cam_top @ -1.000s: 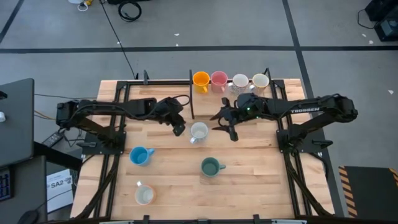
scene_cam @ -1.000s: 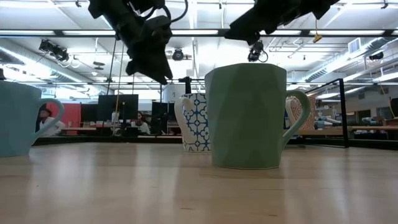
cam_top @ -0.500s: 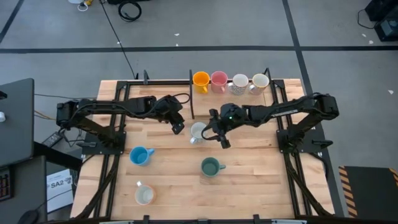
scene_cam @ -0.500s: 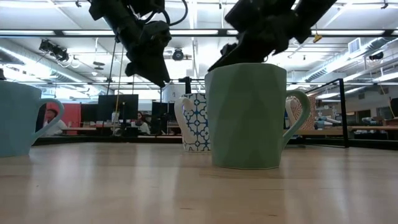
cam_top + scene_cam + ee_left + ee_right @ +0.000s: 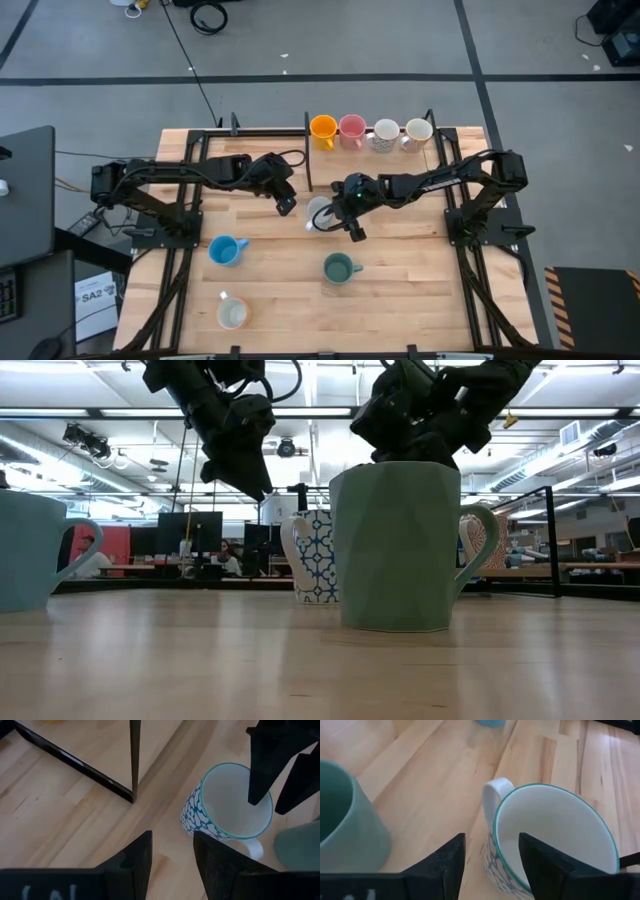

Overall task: Place coffee mugs
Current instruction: Put the blue and white patterned mug on the shelf

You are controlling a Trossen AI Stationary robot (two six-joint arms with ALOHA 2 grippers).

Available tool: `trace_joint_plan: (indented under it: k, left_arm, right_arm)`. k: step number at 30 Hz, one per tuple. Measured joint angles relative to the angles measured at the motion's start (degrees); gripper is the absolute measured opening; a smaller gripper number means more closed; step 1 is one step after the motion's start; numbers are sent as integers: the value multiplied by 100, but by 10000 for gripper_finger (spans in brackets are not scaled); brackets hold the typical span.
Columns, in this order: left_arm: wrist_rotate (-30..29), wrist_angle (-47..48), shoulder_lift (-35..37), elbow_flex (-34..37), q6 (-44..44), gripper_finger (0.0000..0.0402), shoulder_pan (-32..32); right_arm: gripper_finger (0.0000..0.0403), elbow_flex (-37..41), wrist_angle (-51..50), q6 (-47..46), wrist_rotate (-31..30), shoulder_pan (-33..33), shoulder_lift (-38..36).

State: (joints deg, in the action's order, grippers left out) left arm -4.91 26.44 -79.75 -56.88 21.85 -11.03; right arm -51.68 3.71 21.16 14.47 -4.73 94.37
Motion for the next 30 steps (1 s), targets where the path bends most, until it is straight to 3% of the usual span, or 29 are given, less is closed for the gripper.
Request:
trace_joint_plan:
  k: [13,30]
  left_arm:
    - [0,2,0,0,-4,151,0]
    - [0,4,0,0,-9,151,0]
  right_arm:
    - [140,-4,-70,-14,-316,0,4]
    - [42,2,-110,-32,-329,2,14]
